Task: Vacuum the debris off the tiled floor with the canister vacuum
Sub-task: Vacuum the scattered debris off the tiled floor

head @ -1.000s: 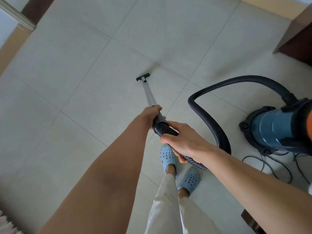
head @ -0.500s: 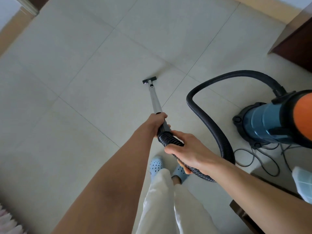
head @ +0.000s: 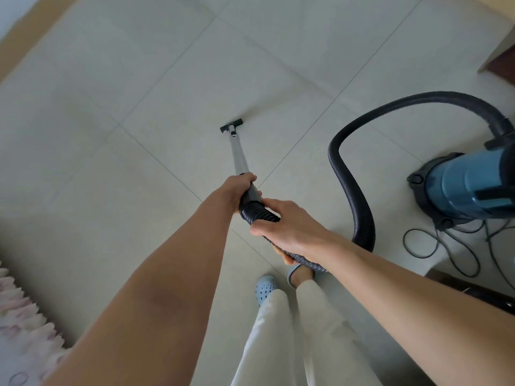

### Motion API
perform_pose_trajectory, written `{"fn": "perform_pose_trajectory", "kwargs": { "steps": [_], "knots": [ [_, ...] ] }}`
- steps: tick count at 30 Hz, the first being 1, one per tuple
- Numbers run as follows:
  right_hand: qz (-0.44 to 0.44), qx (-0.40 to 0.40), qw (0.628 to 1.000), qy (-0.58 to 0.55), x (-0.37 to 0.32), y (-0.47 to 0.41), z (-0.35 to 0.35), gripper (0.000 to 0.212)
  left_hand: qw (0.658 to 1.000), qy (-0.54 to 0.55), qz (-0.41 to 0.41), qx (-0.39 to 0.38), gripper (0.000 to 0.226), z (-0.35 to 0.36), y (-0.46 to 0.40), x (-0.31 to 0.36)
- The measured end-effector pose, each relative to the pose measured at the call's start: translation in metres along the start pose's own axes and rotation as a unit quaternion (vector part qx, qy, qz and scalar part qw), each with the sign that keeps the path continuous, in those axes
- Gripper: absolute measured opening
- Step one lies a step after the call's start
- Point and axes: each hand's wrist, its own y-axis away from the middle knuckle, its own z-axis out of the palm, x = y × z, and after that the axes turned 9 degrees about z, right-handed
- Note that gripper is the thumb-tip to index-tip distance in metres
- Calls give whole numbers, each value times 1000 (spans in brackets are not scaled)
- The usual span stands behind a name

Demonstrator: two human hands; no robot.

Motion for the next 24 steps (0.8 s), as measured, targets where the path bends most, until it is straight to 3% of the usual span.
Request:
{"fn": "perform_pose_trajectory", "kwargs": {
  "steps": [11,24],
  "knots": [
    [12,7,1000,14,3,16,69,38,1000,-8,-2,-3,22,-58,22,-49],
    [24,-7,998,50,60,78,75,43,998,48,-25,4,18,-28,78,-115]
  ]
}}
